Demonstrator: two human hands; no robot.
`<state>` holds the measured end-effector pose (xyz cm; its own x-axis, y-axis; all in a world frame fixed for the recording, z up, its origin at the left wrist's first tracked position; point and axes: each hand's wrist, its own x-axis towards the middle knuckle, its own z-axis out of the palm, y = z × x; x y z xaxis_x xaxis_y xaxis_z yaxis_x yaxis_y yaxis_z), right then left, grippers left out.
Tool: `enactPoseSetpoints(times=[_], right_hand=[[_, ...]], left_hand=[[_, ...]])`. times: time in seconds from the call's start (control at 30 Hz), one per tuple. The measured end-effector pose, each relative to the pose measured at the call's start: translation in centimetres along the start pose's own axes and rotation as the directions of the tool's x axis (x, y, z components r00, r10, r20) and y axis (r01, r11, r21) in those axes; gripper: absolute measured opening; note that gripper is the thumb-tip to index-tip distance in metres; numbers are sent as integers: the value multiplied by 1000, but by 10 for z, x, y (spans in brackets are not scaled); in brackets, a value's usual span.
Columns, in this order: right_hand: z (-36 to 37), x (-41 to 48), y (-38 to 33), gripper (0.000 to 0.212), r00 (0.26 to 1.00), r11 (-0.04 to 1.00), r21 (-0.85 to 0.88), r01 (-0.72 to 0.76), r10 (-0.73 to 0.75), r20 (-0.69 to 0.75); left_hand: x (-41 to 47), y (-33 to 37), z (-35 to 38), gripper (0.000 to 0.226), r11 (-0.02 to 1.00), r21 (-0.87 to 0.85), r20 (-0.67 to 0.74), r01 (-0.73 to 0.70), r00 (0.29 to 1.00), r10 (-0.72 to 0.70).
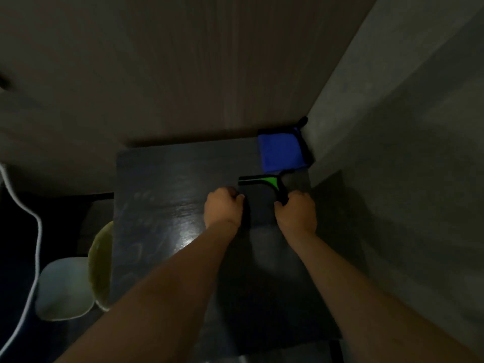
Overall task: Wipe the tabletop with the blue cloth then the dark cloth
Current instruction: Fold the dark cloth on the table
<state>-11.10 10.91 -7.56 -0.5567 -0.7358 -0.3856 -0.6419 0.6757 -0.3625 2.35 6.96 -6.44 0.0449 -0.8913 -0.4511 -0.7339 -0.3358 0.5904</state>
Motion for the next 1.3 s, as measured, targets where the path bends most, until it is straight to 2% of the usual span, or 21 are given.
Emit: enactPoseSetpoints(times=[0.13,0.23,0.3,0.6,0.7,0.77,0.87,0.93,1.07,1.2,1.3], right_hand=[[1,6,-10,20,994,998,12,-65,64,90],[-3,7,-6,7,995,1000,-7,3,-2,105],[-9,5,-3,11,993,996,-40,75,-71,95],[-60,14,-12,19,969,968,-55,245,-243,40],[-78,39,-24,12,952,951,-84,298,-302,-40],[-87,61,-35,9,938,935,-154,320,-336,-85],[-98,89,-52,18,935,853,-421,310,-353,-27],[-100,98,-60,21,930,795,-515,320,-368,9],[-97,112,-66,25,914,721,-601,345,-405,38],[-85,122,-63,30,927,734,-591,336,-370,66],[-77,122,-58,19,898,708,-618,342,-440,-6]], left_hand=[[1,9,3,18,993,-24,-5,111,994,-112],[3,12,4,12,988,-13,17,155,988,-155],[2,16,4,10,986,-16,11,167,986,-167],[-5,44,-3,10,988,-138,-88,64,993,-76],[9,64,-10,12,985,-172,-115,28,992,-48],[25,80,-13,13,987,-161,-120,-9,993,-10],[48,98,-16,12,989,-132,-107,-67,993,53],[59,101,-15,13,991,-113,-95,-70,994,59],[77,100,-8,4,991,-104,-81,-79,994,71],[86,95,3,3,990,-111,-77,-84,994,75],[91,94,8,10,991,-90,-80,-101,992,94]])
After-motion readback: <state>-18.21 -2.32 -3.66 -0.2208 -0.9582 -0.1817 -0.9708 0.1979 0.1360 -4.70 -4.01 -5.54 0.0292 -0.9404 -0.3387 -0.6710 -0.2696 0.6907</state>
